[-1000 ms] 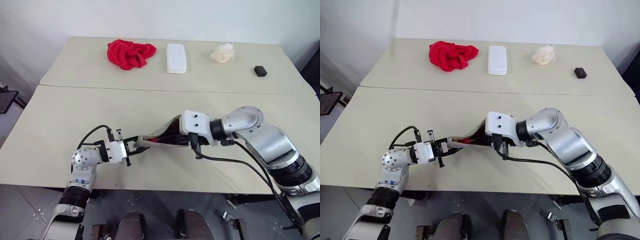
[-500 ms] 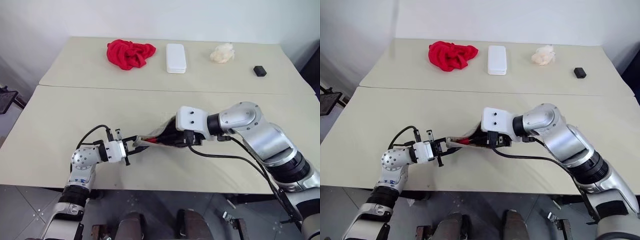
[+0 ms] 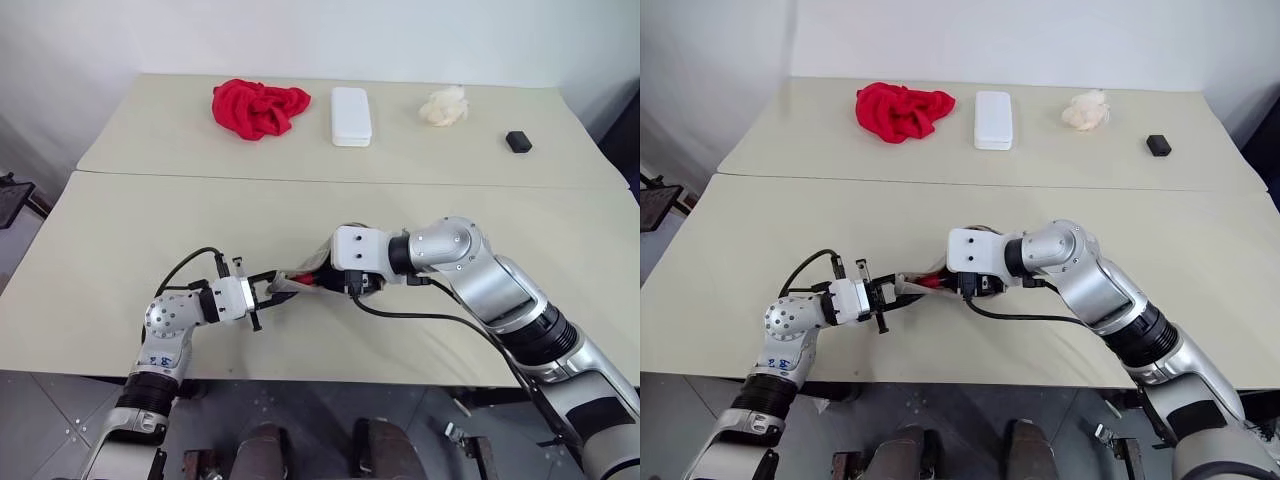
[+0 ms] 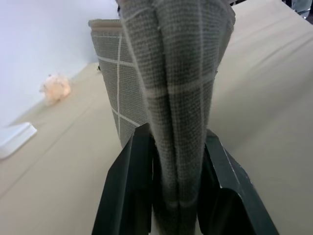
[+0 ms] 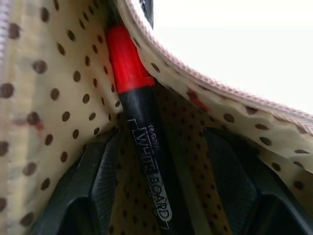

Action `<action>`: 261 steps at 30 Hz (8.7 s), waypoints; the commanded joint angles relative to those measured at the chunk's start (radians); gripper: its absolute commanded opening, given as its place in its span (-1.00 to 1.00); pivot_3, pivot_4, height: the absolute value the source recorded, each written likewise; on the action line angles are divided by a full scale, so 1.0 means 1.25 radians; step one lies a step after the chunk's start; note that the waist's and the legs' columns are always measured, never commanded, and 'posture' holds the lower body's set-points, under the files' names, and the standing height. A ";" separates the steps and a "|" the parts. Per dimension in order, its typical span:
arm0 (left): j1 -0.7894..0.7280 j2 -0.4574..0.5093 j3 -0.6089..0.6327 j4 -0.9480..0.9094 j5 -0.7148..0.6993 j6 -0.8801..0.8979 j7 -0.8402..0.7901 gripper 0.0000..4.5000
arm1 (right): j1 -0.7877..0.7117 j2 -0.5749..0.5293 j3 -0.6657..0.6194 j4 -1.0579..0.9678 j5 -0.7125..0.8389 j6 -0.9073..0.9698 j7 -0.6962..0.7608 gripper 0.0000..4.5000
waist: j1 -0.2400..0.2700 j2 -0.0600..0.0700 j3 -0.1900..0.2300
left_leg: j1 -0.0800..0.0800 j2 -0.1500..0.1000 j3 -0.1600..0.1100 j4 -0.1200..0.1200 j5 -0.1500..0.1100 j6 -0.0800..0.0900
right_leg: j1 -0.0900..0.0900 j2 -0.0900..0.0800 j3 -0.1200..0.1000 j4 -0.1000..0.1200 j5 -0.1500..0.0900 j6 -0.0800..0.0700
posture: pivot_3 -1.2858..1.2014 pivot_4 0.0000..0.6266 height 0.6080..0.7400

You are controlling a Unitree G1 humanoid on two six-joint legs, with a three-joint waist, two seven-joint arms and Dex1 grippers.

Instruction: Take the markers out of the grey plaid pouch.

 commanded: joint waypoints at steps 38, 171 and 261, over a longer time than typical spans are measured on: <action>0.065 -0.029 0.032 -0.195 -0.021 0.161 0.117 0.94 | -0.001 0.003 -0.019 0.029 -0.041 -0.071 0.038 -0.98 | 0.001 0.000 0.000 | 0.000 0.000 0.000 0.000 0.000 0.000 | 0.000 0.000 0.000 0.000 0.000 0.000 | 0.03 -0.52 1.00; 0.024 -0.017 0.051 -0.300 -0.010 0.493 0.217 -0.97 | 0.062 -0.022 -0.152 -0.008 -0.234 -0.260 -0.036 -0.73 | 0.000 0.000 0.000 | 0.000 0.000 0.000 -0.001 0.000 0.000 | 0.000 0.000 0.000 -0.001 0.000 0.000 | 0.03 -0.52 1.00; -0.024 -0.049 -0.027 -0.274 -0.097 0.501 0.007 -0.97 | 0.194 -0.332 -0.328 -0.209 0.424 0.118 0.090 -1.00 | 0.023 0.003 0.000 | 0.000 0.000 0.001 0.001 0.000 0.001 | 0.002 0.001 0.002 -0.006 0.004 0.000 | 0.03 -0.52 1.00</action>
